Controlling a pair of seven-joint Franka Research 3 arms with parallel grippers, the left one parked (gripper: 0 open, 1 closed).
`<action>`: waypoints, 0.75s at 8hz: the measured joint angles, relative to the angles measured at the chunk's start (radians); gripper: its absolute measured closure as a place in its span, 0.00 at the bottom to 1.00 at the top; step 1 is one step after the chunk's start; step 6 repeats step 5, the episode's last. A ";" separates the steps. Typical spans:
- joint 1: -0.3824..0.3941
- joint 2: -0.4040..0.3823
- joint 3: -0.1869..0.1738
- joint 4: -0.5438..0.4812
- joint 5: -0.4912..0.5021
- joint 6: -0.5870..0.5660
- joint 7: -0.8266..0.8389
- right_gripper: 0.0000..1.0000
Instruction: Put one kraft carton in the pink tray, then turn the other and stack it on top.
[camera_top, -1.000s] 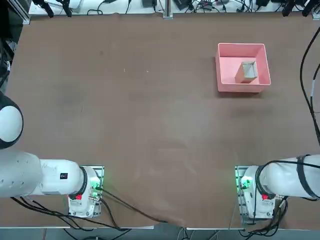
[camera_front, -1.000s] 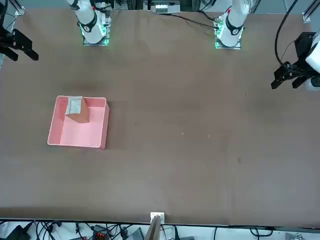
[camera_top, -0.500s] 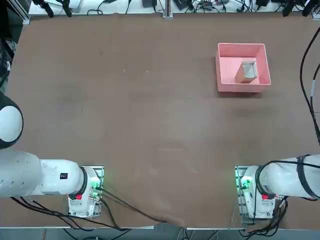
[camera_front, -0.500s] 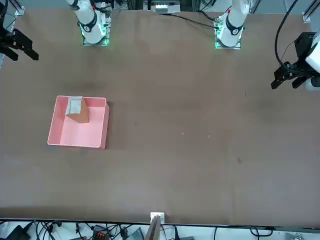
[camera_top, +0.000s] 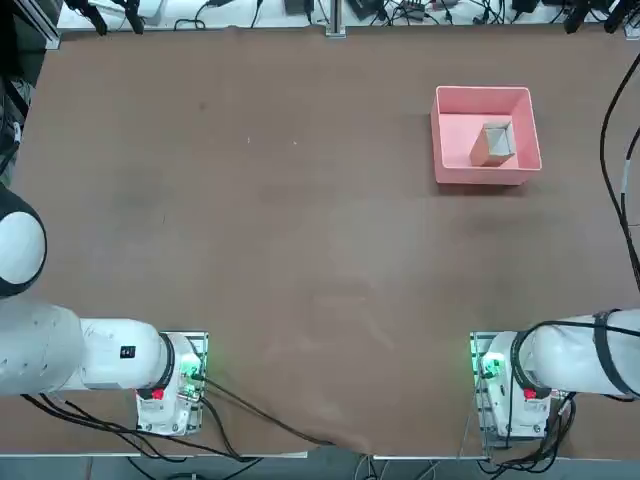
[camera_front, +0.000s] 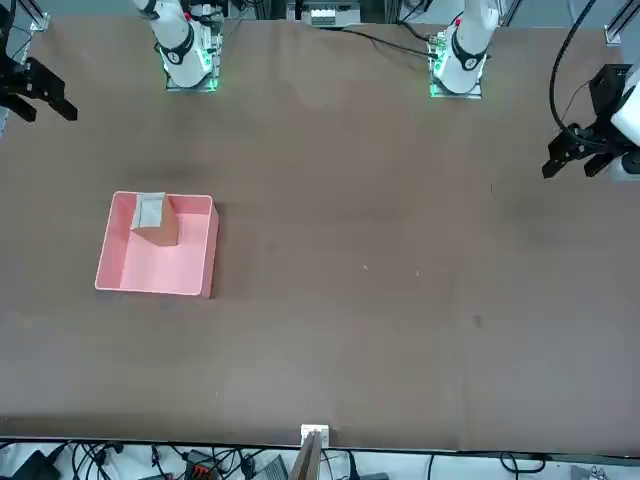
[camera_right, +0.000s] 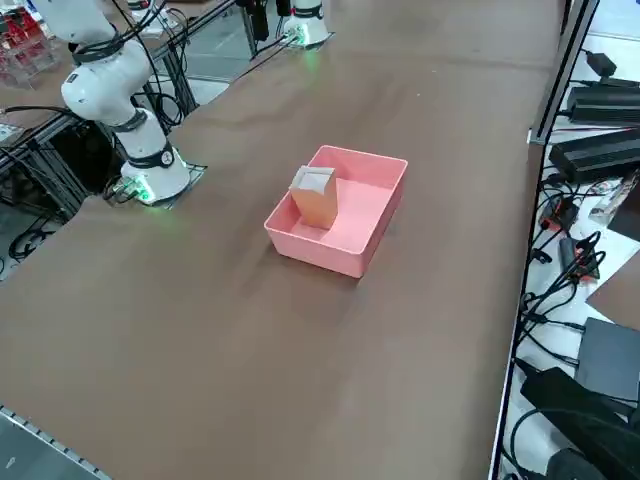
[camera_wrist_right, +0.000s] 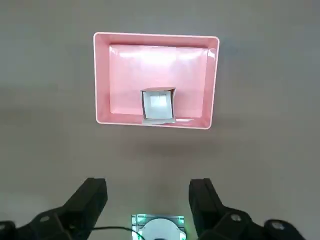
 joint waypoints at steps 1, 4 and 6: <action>0.000 0.000 0.000 0.000 0.000 0.000 0.000 0.00; 0.000 0.001 0.000 0.000 0.000 0.000 0.000 0.00; 0.000 0.001 0.000 0.000 0.000 0.000 0.000 0.00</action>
